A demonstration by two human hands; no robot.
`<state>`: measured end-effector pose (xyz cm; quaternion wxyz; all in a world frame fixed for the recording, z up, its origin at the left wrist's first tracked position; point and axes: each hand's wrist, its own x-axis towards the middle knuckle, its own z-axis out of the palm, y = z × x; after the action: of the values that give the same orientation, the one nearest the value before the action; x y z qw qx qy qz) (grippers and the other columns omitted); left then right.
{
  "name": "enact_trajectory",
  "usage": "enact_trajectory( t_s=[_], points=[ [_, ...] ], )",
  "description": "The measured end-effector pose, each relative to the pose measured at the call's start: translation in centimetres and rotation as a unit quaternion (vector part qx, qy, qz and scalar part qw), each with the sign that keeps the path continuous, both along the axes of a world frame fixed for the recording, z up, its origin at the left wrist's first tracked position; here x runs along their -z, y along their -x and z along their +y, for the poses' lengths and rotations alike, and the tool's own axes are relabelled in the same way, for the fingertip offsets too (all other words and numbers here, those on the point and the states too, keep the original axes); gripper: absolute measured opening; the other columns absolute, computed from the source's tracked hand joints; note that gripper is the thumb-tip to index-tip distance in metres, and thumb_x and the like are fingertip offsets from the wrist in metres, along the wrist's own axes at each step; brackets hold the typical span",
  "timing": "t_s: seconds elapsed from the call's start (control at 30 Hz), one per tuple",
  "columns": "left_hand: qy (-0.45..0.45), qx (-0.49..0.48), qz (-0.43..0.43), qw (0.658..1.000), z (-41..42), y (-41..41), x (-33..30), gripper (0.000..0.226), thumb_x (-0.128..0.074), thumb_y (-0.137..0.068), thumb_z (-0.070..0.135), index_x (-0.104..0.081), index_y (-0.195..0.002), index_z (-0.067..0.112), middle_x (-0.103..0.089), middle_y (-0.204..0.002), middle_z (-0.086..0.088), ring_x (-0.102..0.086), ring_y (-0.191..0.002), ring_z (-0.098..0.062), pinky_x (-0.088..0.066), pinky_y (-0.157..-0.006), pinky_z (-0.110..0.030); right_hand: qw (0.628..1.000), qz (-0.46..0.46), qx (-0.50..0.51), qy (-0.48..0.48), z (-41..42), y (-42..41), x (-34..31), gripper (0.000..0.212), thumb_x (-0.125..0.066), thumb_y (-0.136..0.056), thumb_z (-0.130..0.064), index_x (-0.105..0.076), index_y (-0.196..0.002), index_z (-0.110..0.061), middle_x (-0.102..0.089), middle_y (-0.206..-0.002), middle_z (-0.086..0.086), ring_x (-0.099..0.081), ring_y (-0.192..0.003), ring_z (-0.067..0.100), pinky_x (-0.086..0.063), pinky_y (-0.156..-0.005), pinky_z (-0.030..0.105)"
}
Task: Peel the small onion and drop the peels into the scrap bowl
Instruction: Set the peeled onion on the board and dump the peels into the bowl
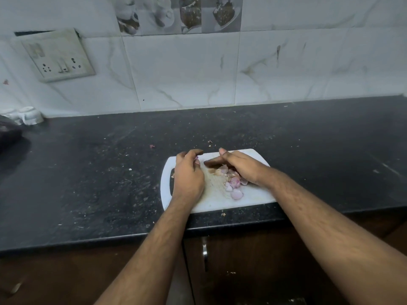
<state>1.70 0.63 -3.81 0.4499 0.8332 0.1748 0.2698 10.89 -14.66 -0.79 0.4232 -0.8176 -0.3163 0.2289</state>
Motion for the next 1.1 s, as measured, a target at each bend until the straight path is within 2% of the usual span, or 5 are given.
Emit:
enact_trajectory(
  t_s=[0.13, 0.43, 0.67, 0.83, 1.1],
  points=[
    [-0.022, 0.021, 0.024, 0.999, -0.4, 0.1, -0.2, 0.038, -0.048, -0.105, 0.007, -0.063, -0.138, 0.017, -0.054, -0.141, -0.001, -0.057, -0.123, -0.013, -0.037, -0.105, -0.018, 0.999, 0.017, -0.02, -0.022, -2.4, 2.3, -0.7, 0.063, -0.019, -0.11, -0.045, -0.073, -0.123, -0.017, -0.076, -0.099, -0.024, -0.068, -0.099, -0.009, -0.049, -0.084, 0.01],
    [-0.038, 0.007, 0.04, 0.998, -0.7, 0.4, -0.7, 0.038, -0.057, -0.101, 0.01, -0.06, -0.139, 0.017, -0.055, -0.134, -0.002, -0.05, -0.109, -0.009, -0.034, -0.099, -0.018, 0.988, -0.07, 0.107, -0.09, -4.4, 3.9, 1.3, 0.081, -0.014, -0.09, -0.079, -0.061, -0.131, -0.027, -0.061, -0.134, -0.01, -0.059, -0.118, 0.003, -0.04, -0.101, 0.026],
    [-0.023, 0.007, 0.03, 0.999, -0.6, 0.4, -0.8, 0.034, -0.045, -0.107, 0.011, -0.056, -0.139, 0.012, -0.054, -0.133, -0.008, -0.054, -0.118, -0.017, -0.037, -0.102, -0.022, 0.963, -0.256, -0.061, 0.065, -0.9, 5.8, 2.2, 0.04, -0.047, -0.103, -0.046, -0.05, -0.137, -0.025, -0.046, -0.134, -0.012, -0.056, -0.111, 0.009, -0.051, -0.095, 0.038],
    [-0.013, 0.015, 0.015, 1.0, -0.6, 0.4, -0.5, 0.028, -0.053, -0.104, 0.015, -0.059, -0.132, 0.014, -0.063, -0.131, -0.003, -0.057, -0.119, -0.017, -0.042, -0.103, -0.027, 0.953, -0.276, -0.127, 0.001, -1.5, 5.5, 2.7, 0.019, -0.058, -0.099, -0.032, -0.062, -0.117, -0.027, -0.052, -0.115, -0.016, -0.05, -0.109, 0.008, -0.049, -0.093, 0.032],
    [-0.029, 0.022, 0.024, 0.999, -0.4, 0.3, -0.3, 0.025, -0.058, -0.102, 0.016, -0.065, -0.126, 0.018, -0.065, -0.125, 0.001, -0.059, -0.115, -0.016, -0.046, -0.103, -0.032, 0.967, -0.252, -0.02, 0.016, -2.8, 3.7, 2.2, 0.007, -0.067, -0.095, -0.034, -0.063, -0.095, -0.028, -0.051, -0.096, -0.014, -0.045, -0.096, 0.005, -0.037, -0.077, 0.023]
  ],
)
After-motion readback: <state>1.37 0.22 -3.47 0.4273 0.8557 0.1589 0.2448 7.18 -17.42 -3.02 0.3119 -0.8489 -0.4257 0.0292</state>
